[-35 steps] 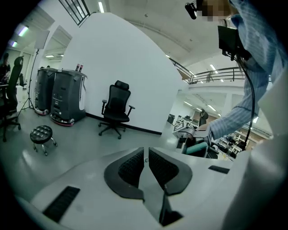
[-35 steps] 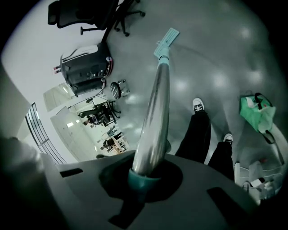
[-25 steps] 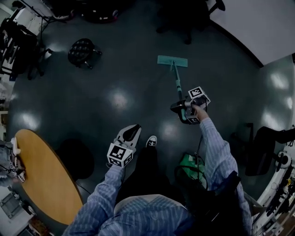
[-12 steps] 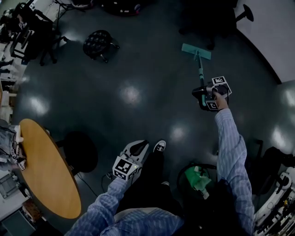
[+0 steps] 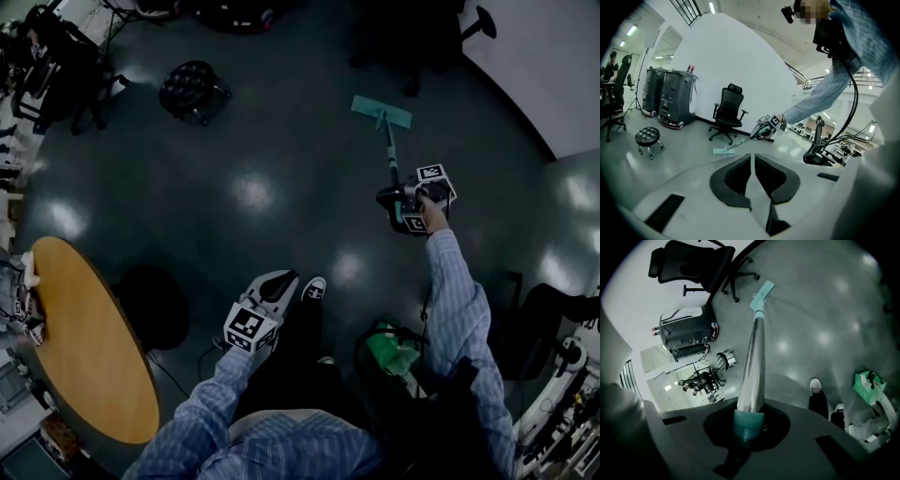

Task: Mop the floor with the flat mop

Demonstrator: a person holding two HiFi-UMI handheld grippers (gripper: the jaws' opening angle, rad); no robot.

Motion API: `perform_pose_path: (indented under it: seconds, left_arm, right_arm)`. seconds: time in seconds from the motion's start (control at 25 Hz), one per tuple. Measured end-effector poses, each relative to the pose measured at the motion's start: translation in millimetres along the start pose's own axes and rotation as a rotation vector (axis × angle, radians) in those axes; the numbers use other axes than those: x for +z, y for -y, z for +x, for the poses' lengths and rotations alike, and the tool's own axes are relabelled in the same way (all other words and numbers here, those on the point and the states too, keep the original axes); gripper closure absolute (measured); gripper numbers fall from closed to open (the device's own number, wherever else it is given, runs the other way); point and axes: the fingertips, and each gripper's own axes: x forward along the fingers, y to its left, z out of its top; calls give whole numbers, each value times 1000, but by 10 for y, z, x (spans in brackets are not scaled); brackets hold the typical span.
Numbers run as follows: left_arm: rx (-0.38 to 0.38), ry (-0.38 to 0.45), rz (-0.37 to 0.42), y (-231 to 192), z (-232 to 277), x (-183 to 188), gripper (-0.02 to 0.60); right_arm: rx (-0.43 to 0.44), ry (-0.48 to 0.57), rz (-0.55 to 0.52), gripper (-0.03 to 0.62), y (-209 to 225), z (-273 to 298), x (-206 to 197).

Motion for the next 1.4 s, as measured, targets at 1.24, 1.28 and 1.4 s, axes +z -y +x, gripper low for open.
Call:
perform_pose_path:
  seconds: [1.24, 1.28, 1.4]
  left_arm:
    - [-15, 156, 19, 2283, -2252, -1302, 554]
    - [-10, 164, 13, 2354, -2324, -1360, 554]
    - [-2, 189, -5, 2552, -2525, -1492, 552]
  right_arm:
    - [-85, -140, -37, 586, 3710, -258, -4843]
    - [-88, -146, -40, 586, 3828, -286, -4986]
    - [-104, -169, -56, 586, 4159, -365, -5456]
